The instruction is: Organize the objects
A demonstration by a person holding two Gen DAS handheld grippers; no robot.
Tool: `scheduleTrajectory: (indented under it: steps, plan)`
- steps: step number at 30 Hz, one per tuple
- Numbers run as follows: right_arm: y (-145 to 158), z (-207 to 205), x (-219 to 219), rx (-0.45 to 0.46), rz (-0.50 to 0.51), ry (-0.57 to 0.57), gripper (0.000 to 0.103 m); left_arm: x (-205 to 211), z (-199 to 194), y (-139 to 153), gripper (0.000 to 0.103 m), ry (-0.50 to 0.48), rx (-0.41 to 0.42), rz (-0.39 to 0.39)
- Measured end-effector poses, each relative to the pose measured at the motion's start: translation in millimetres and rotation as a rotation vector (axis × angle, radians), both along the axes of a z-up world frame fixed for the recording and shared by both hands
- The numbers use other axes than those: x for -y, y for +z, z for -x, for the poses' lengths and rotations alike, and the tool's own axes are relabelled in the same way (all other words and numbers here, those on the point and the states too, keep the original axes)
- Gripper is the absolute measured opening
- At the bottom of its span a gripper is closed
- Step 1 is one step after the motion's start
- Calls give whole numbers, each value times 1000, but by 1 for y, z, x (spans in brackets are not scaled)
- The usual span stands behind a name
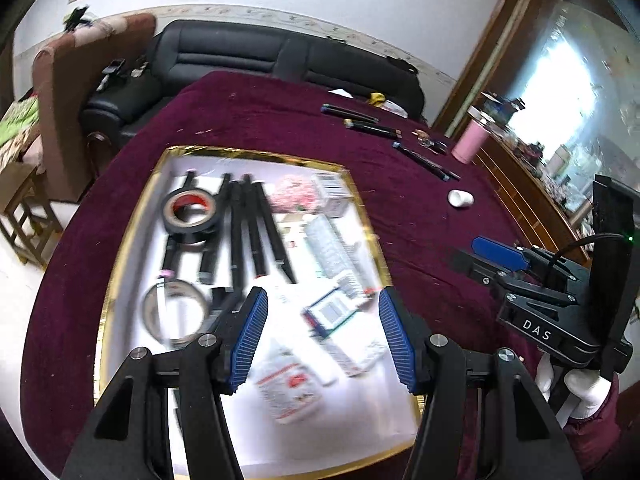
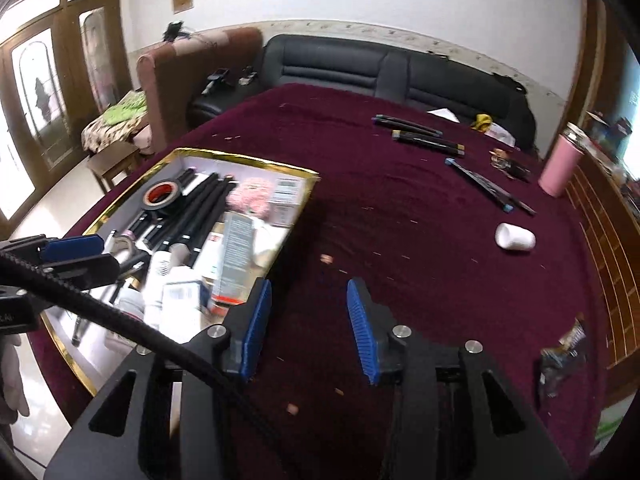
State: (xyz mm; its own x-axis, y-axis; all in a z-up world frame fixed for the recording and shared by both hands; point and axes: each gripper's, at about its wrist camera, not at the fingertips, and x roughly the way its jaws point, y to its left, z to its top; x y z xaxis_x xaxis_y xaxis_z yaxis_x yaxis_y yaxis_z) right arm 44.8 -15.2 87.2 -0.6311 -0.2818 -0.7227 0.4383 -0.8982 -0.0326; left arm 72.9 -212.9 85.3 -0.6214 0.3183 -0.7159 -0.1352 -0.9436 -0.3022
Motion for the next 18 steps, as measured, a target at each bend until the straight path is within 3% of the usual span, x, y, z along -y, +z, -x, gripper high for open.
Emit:
scheduleTrajectory:
  steps: [18]
  plan:
    - [-3, -7, -142, -25, 14, -263, 46, -154, 19, 4, 51, -242, 15, 95]
